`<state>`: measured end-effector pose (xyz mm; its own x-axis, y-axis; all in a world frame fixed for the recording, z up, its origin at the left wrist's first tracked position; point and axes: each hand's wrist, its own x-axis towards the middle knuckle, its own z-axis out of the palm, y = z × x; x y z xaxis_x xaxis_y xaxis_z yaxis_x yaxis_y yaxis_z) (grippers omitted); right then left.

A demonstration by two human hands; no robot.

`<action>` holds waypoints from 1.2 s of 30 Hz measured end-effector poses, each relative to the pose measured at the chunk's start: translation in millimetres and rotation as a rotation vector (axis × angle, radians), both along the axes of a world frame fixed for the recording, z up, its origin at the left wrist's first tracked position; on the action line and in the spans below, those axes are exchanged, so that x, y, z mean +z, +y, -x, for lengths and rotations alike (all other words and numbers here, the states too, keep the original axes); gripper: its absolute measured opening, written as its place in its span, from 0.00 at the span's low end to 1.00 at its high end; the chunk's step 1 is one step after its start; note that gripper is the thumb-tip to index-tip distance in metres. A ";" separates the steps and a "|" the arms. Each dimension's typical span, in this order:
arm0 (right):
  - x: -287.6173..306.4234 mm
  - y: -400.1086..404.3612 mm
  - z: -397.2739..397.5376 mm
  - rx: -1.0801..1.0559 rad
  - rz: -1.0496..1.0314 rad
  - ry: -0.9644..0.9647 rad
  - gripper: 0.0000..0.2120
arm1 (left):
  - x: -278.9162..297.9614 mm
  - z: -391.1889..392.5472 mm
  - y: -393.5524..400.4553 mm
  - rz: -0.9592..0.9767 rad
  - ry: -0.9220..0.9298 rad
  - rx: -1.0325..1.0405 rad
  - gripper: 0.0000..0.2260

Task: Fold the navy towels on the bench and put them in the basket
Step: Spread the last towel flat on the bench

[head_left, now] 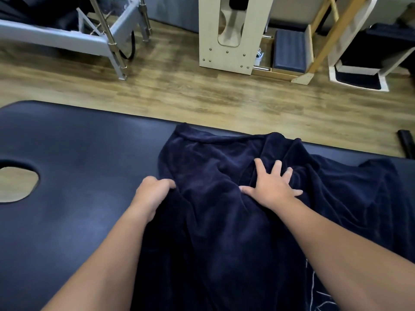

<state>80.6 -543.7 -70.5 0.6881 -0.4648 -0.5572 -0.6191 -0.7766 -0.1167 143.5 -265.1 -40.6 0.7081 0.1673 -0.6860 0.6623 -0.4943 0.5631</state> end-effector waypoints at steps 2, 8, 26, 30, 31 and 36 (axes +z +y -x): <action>0.1 0.8 -0.2 -0.008 0.002 -0.003 0.49 | 10.7 -6.5 0.9 0.063 0.154 -0.103 0.13; 2.7 4.5 0.3 -0.003 0.061 -0.021 0.47 | 20.1 -18.1 -2.6 0.428 0.020 0.004 0.10; 76.1 95.4 -102.4 0.237 0.227 -0.676 0.19 | 68.3 -125.5 84.1 -0.030 -0.719 0.123 0.18; 40.5 117.9 -75.5 0.350 0.124 -0.353 0.24 | 11.8 -31.6 75.3 -0.674 -0.818 -0.364 0.30; 33.1 120.4 -67.9 0.383 0.118 -0.304 0.24 | -5.7 -2.6 72.0 -0.734 -0.818 -0.431 0.26; 33.7 120.5 -75.3 0.357 0.133 -0.346 0.24 | -69.0 77.0 80.7 -0.797 -0.393 -0.515 0.32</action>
<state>155.9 -423.3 -36.7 0.9505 -0.2189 -0.2205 -0.2554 -0.9546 -0.1535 66.5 -184.4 -109.6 0.9734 0.0847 -0.2130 0.1034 -0.9916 0.0781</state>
